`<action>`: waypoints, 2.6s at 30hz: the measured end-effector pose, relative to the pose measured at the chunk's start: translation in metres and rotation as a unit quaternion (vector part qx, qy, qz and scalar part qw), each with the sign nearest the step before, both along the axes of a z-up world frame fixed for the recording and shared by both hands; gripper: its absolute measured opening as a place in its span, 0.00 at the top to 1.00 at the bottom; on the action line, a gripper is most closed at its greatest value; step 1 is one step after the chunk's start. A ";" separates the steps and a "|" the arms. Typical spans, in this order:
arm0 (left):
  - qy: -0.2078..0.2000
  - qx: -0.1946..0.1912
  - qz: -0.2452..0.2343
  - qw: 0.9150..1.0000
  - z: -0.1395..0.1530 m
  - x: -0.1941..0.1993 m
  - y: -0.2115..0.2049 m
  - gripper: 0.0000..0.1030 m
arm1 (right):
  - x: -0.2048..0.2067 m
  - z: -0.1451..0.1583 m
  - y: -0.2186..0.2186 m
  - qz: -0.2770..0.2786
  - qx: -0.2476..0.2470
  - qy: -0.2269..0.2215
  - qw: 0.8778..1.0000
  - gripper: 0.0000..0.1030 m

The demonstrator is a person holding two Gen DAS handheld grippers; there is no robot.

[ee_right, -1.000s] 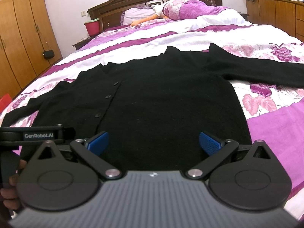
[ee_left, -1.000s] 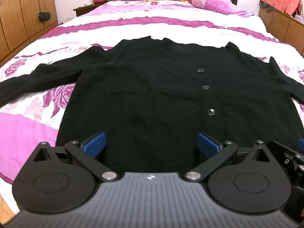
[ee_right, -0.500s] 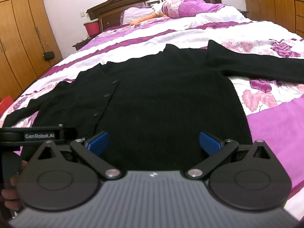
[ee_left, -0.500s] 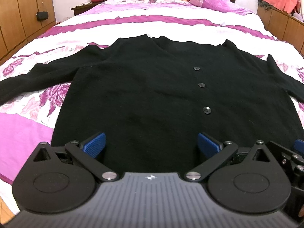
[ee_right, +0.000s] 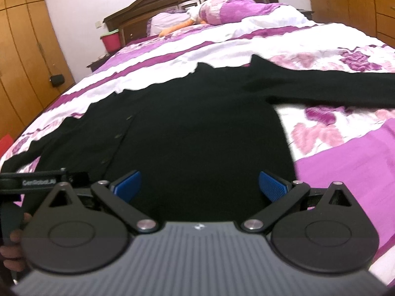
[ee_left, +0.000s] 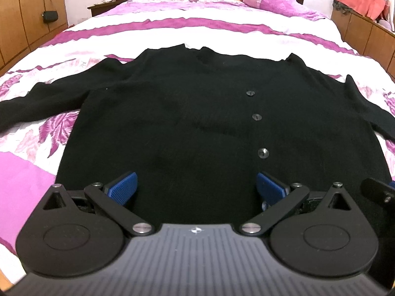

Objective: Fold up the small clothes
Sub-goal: 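Grasp the cardigan sleeve with the right gripper and lift it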

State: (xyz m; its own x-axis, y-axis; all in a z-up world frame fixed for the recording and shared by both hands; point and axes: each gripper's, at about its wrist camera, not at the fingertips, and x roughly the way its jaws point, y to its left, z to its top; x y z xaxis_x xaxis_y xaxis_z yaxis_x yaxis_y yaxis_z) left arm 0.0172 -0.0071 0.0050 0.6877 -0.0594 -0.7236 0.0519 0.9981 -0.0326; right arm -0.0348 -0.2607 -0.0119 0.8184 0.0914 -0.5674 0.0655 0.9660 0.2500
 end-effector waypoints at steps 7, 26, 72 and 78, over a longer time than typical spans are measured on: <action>-0.002 0.006 0.001 1.000 -0.002 0.022 -0.007 0.00 | 0.015 0.006 -0.055 -0.044 -0.018 -0.008 0.999 0.00; -0.002 0.016 0.014 1.000 -0.025 0.053 -0.022 0.00 | 0.073 -0.039 -0.231 -0.220 0.091 -0.033 0.971 0.00; -0.048 -0.009 0.071 0.996 0.006 0.036 0.084 0.00 | 0.152 0.006 0.057 0.091 0.033 -0.071 0.993 0.87; -0.047 -0.009 0.062 0.997 0.003 0.034 0.084 0.00 | 0.135 -0.013 0.077 0.095 0.020 -0.035 0.995 0.78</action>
State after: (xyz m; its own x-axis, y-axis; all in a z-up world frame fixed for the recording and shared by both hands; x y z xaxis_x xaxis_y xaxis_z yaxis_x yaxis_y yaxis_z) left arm 0.0508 0.0770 0.0085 0.7553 0.0178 -0.6551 -0.0686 0.9963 -0.0521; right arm 0.1006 -0.1841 -0.0245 0.8215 0.2688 -0.5029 -0.1359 0.9488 0.2852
